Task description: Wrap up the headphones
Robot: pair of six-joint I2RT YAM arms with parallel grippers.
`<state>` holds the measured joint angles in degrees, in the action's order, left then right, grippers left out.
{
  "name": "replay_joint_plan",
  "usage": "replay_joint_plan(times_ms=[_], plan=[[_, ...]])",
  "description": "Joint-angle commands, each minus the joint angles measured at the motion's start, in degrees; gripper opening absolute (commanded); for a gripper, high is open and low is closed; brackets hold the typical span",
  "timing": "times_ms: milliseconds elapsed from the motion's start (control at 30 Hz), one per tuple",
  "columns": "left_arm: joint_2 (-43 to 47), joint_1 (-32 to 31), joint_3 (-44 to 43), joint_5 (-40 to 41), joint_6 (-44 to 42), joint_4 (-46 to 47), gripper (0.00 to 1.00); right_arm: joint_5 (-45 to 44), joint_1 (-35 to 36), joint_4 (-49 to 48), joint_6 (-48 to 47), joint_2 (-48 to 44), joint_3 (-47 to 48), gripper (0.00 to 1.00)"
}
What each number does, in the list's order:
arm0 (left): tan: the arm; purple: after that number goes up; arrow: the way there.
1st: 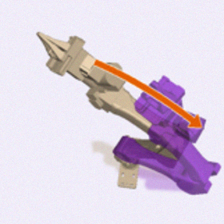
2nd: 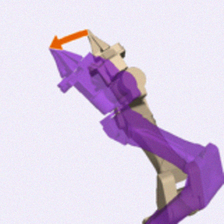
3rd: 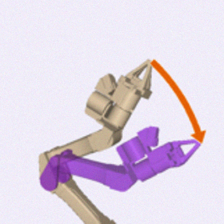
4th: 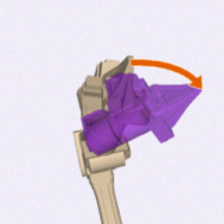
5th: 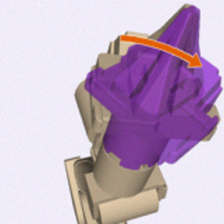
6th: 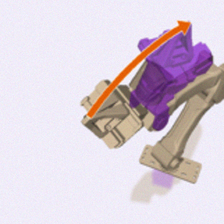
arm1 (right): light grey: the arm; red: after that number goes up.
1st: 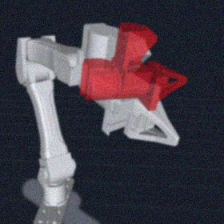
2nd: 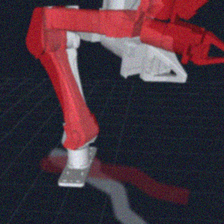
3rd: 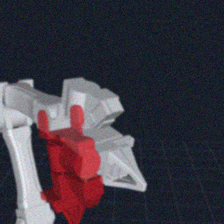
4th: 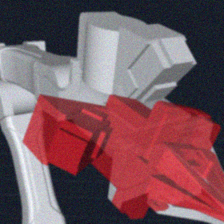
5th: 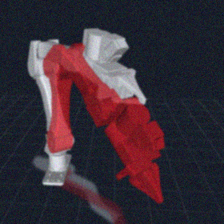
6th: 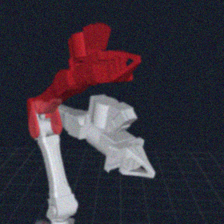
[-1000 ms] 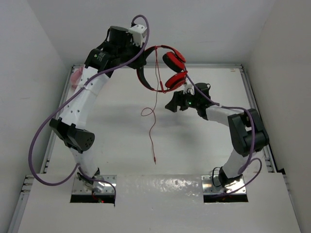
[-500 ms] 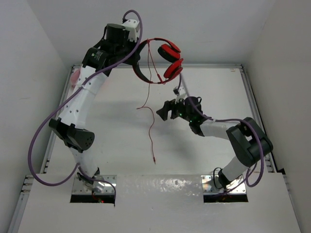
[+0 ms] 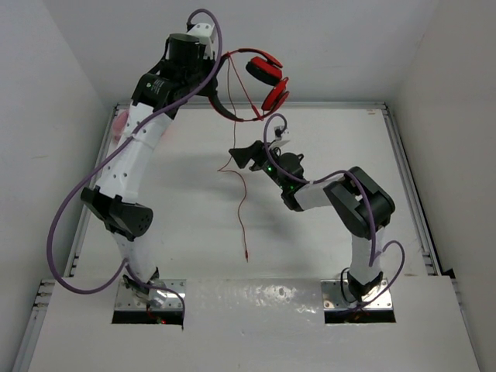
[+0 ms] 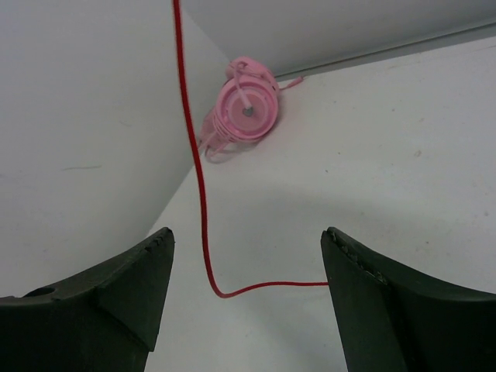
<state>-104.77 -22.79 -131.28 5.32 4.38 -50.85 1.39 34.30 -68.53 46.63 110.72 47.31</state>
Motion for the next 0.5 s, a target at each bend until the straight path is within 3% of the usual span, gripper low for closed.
replay_joint_plan(times_ms=[0,100,267,333,433,467], plan=[[-0.17,0.46,-3.45,0.13,2.91,5.59,0.00,-1.21,1.38,-4.60,1.01,1.86,4.45,0.75],[-0.26,0.46,-3.89,-0.31,3.53,5.59,0.00,-1.21,1.82,-1.97,1.26,5.37,7.88,0.74],[-0.96,1.95,-4.60,-1.18,5.54,6.03,0.00,0.37,1.91,-1.24,9.24,11.53,12.01,0.51],[-1.14,3.01,-4.51,-2.15,6.60,6.03,0.00,0.98,1.91,-2.22,11.63,14.16,12.45,0.48],[-1.31,4.24,-4.60,-2.95,7.22,6.03,0.00,3.35,1.99,-2.83,14.53,16.54,15.69,0.22],[-1.31,4.33,-4.60,-3.04,7.22,5.94,0.00,3.53,1.99,-3.27,14.98,16.64,15.97,0.01]])
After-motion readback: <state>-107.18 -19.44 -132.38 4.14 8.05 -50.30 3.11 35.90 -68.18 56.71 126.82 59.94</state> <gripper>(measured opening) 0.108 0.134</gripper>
